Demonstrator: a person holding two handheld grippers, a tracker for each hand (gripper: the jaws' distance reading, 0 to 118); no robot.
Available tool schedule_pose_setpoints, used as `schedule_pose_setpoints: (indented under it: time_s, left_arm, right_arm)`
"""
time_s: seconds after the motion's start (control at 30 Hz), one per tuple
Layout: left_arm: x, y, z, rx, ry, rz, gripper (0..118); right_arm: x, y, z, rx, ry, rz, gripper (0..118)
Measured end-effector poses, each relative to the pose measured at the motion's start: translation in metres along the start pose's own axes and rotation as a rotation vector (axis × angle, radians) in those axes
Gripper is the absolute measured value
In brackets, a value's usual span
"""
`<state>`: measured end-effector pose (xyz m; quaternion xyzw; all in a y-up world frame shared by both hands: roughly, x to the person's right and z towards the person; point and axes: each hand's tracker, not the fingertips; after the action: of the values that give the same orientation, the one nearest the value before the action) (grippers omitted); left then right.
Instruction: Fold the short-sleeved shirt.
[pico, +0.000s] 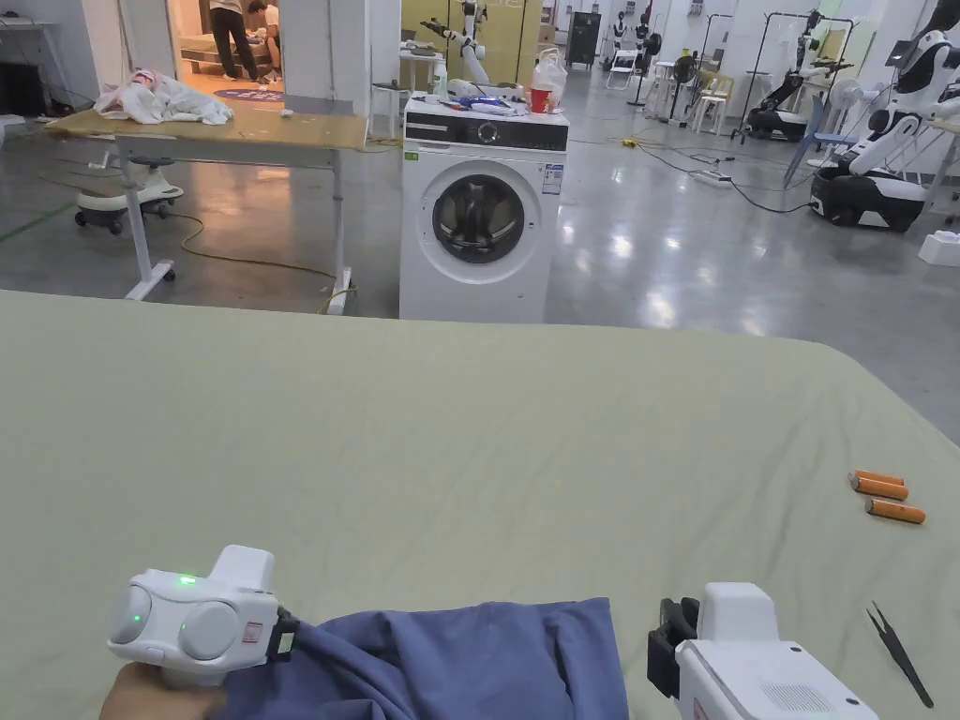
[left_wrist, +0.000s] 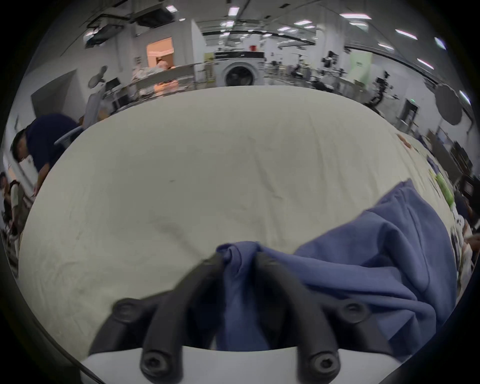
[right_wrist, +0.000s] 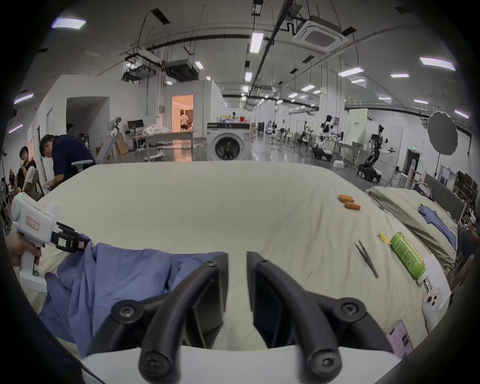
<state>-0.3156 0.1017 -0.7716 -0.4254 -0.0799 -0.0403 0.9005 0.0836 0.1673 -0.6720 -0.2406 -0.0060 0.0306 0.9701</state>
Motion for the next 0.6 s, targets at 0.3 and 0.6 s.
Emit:
schedule_pose_setpoints:
  time_s: [0.3, 0.6]
  left_arm:
    - [-0.008, -0.012, 0.039, 0.112, -0.058, 0.093, 0]
    - [-0.021, -0.028, 0.098, 0.246, -0.095, 0.182, 0]
  right_arm:
    - [-0.004, 0.014, -0.095, -0.277, 0.104, 0.02, 61]
    - [-0.015, 0.0, -0.15, -0.433, 0.139, 0.038, 56]
